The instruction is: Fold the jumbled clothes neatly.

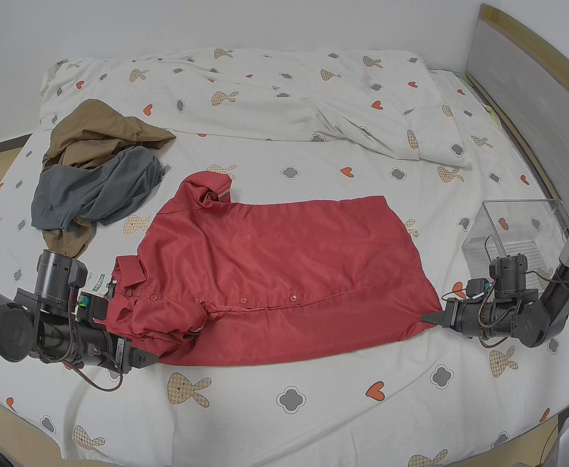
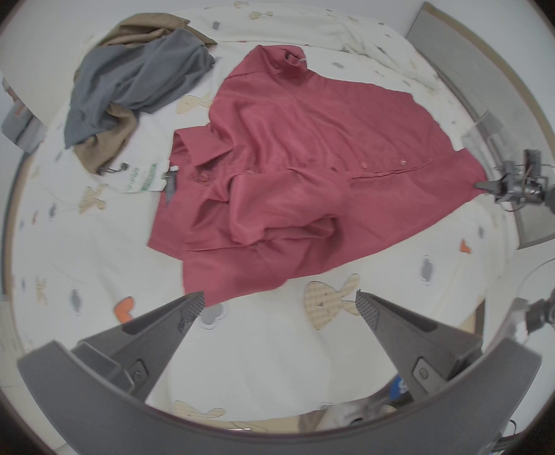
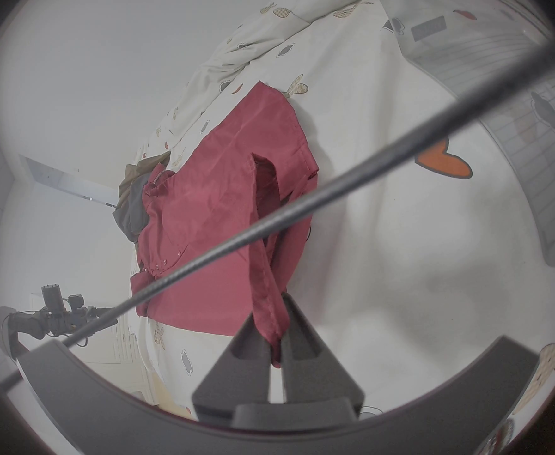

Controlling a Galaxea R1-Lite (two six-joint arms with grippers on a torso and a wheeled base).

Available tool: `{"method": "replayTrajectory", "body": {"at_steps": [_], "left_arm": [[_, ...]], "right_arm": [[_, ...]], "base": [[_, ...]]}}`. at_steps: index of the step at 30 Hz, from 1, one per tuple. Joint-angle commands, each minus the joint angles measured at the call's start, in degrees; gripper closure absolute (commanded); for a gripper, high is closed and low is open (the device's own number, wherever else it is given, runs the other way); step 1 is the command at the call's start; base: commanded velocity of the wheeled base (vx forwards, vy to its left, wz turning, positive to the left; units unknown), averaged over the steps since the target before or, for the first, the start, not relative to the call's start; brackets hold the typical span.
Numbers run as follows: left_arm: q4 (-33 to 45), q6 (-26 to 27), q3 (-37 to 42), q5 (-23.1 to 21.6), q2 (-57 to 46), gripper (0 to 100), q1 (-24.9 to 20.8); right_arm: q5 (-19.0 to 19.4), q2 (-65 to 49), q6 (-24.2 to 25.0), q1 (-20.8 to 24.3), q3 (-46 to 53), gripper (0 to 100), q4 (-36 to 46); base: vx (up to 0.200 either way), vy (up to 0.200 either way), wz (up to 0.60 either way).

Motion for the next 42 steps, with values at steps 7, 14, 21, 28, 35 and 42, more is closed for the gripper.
{"method": "replayTrajectory", "body": {"at_steps": [7,14,21,28,35,42], "left_arm": [[-0.19,6.59,3.25,-32.23,6.48,0,26.09],[-10.64,6.59,4.13,-32.41,18.79,0,31.62],[-16.89,6.15,5.89,-34.43,22.65,0,30.83],[-16.71,4.39,4.31,-38.38,22.65,0,30.66],[-16.89,2.98,2.64,-38.38,22.04,0,29.95],[-16.89,0.0,0.53,-38.38,21.6,0,27.84]], "right_arm": [[0.18,-1.83,0.05,-0.18,-0.01,100,-0.12],[0.18,-1.65,0.05,0.26,-0.01,100,-0.12],[0.18,-1.65,0.05,0.08,-0.18,100,-0.12],[0.18,-1.74,0.05,0.08,-0.18,100,-0.12],[0.18,-1.65,0.05,0.08,-0.18,100,-0.12],[0.18,-1.48,0.05,0.08,-0.18,100,-0.12]], "base": [[0.0,0.0,0.0],[0.0,0.0,0.0],[0.0,0.0,0.0],[0.0,0.0,0.0],[0.0,0.0,0.0],[0.0,0.0,0.0]]}}
